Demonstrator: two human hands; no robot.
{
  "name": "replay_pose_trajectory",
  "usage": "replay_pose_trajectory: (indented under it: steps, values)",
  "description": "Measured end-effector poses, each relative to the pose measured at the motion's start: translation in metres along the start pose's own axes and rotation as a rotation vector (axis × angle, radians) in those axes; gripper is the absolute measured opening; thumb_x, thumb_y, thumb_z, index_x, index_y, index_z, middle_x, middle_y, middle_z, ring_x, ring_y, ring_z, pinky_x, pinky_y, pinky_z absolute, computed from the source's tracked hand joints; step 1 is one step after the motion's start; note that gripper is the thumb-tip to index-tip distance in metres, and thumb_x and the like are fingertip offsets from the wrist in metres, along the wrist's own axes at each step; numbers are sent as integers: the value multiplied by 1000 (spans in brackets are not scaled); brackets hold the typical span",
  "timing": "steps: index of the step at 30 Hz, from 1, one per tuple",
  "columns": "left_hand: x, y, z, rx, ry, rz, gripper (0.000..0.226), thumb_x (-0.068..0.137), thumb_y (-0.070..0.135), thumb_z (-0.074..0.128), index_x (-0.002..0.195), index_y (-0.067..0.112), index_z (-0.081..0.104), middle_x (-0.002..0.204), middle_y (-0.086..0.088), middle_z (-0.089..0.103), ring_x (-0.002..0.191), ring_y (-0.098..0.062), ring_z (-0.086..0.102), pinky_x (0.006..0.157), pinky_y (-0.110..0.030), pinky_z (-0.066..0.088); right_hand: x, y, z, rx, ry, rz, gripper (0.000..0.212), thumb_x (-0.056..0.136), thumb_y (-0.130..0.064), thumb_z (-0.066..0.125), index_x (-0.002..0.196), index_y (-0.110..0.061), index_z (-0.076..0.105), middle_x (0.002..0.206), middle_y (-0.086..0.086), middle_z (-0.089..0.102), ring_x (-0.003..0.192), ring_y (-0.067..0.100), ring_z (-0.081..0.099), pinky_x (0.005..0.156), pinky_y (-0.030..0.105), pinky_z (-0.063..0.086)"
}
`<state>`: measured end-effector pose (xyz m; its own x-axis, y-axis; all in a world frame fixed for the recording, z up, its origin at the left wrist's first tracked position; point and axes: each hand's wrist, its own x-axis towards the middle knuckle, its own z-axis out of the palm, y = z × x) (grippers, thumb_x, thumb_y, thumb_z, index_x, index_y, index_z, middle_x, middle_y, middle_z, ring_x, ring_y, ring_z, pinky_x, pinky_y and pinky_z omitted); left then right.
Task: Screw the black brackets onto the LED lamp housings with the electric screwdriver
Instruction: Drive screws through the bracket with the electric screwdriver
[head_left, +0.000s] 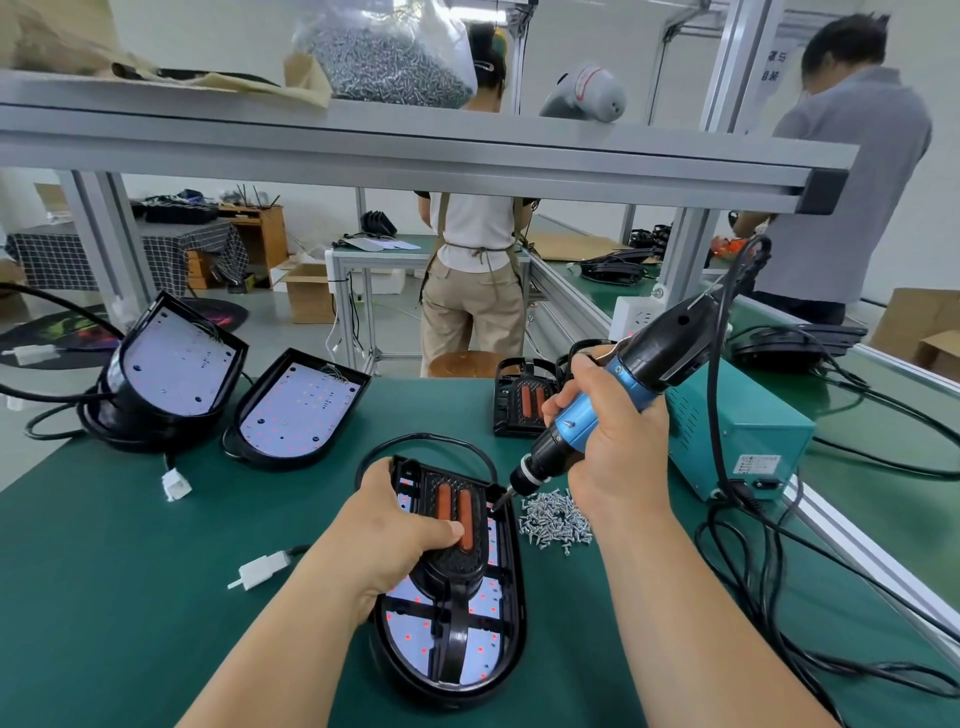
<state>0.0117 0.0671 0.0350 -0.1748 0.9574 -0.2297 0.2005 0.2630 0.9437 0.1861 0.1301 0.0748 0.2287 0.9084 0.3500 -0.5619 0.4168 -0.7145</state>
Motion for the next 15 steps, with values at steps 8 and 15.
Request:
replay_pose_trajectory:
  steps: [8, 15]
  values:
    - [1, 0, 2, -19, 1, 19, 71, 49, 19, 81, 114, 22, 53, 101, -4, 74, 94, -26, 72, 96, -47, 53, -2, -3, 3, 12, -26, 7, 18, 74, -12, 72, 70, -21, 57, 56, 2, 51, 52, 17, 51, 57, 32, 53]
    - [1, 0, 2, -27, 4, 28, 69, 50, 18, 80, 113, 21, 54, 101, -5, 74, 94, -26, 71, 96, -48, 53, -2, -3, 1, 7, -24, 25, 17, 79, -8, 72, 77, -19, 59, 56, 2, 52, 53, 17, 52, 58, 32, 52]
